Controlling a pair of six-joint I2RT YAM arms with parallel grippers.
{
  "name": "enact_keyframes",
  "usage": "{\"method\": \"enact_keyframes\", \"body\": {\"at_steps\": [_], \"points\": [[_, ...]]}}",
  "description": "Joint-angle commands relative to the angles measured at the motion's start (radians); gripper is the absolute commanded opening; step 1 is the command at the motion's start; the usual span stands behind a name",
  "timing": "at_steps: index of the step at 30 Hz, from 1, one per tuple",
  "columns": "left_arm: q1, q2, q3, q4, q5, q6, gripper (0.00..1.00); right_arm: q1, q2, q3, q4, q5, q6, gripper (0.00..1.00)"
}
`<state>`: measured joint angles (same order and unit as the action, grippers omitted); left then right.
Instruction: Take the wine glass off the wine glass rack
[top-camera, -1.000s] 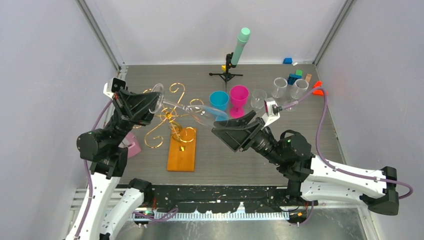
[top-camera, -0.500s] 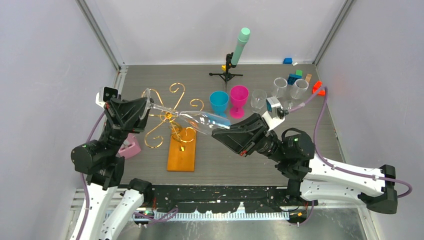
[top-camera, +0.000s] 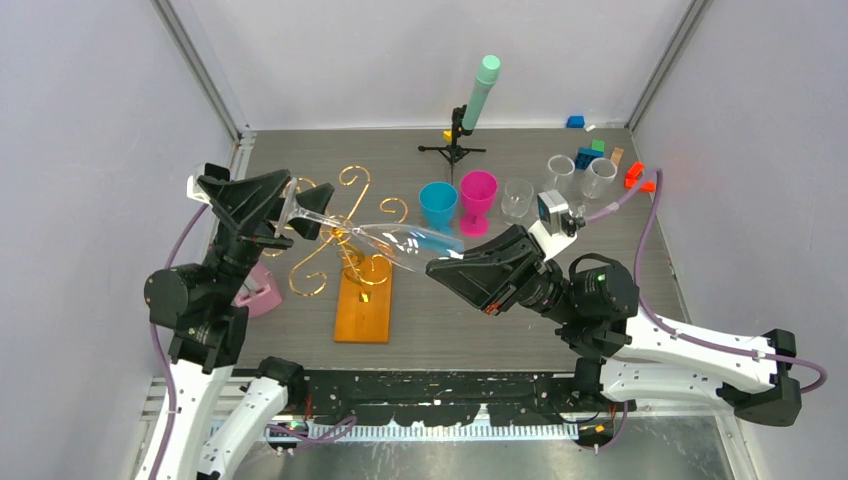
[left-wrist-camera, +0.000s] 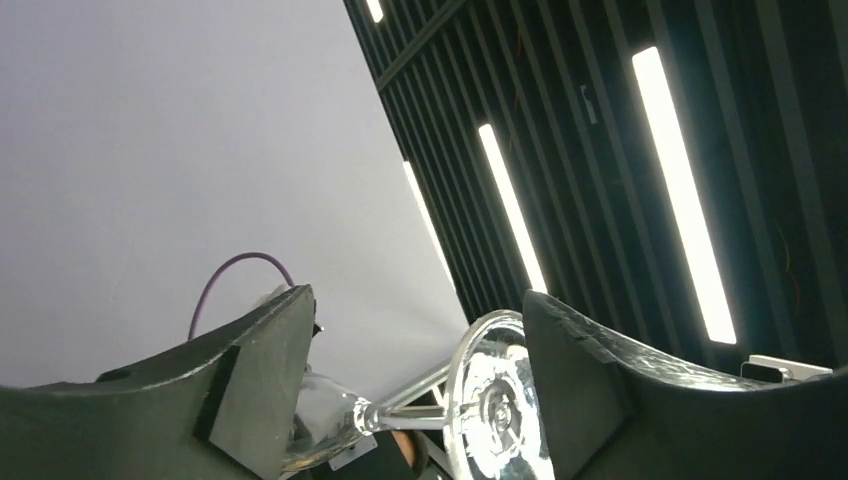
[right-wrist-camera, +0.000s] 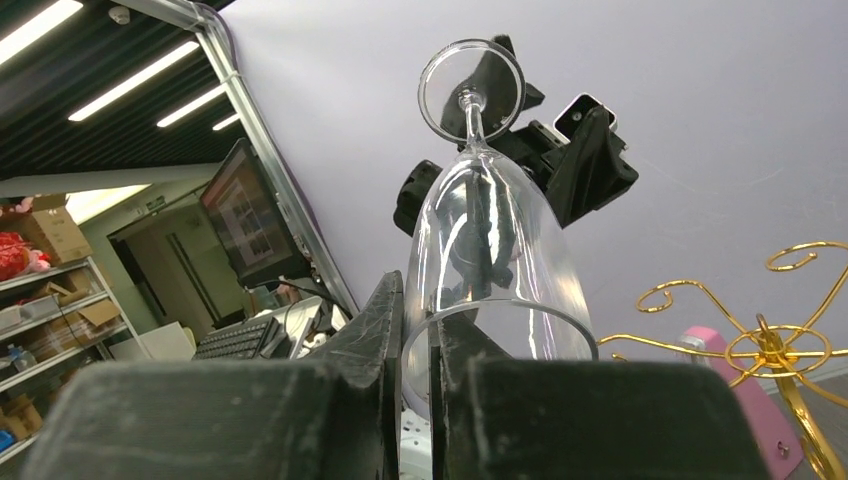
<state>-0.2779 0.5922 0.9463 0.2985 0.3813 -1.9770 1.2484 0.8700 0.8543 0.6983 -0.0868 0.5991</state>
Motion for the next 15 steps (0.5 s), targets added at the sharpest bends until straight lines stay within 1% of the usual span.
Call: {"method": "enact_keyframes", "body": {"at_steps": [1,3,6,8,11,15], "points": [[0.007,0.012,0.065,-0.024,0.038,0.118,0.83,0.006,-0.033,0.051,0.011,0.042,-0.021,0.00],[0.006,0.005,0.066,-0.048,0.034,0.152,0.91,0.006,-0.044,0.055,-0.014,0.072,-0.027,0.00],[0.006,-0.019,0.071,-0.101,0.019,0.221,0.97,0.007,-0.065,0.063,-0.069,0.162,-0.046,0.00],[0.006,-0.028,0.081,-0.142,0.013,0.275,0.99,0.007,-0.078,0.075,-0.124,0.215,-0.066,0.00],[0.007,-0.034,0.102,-0.197,0.024,0.357,1.00,0.006,-0.094,0.102,-0.249,0.294,-0.098,0.00],[0.007,-0.024,0.135,-0.278,0.050,0.486,1.00,0.006,-0.104,0.159,-0.428,0.467,-0.119,0.00]]}}
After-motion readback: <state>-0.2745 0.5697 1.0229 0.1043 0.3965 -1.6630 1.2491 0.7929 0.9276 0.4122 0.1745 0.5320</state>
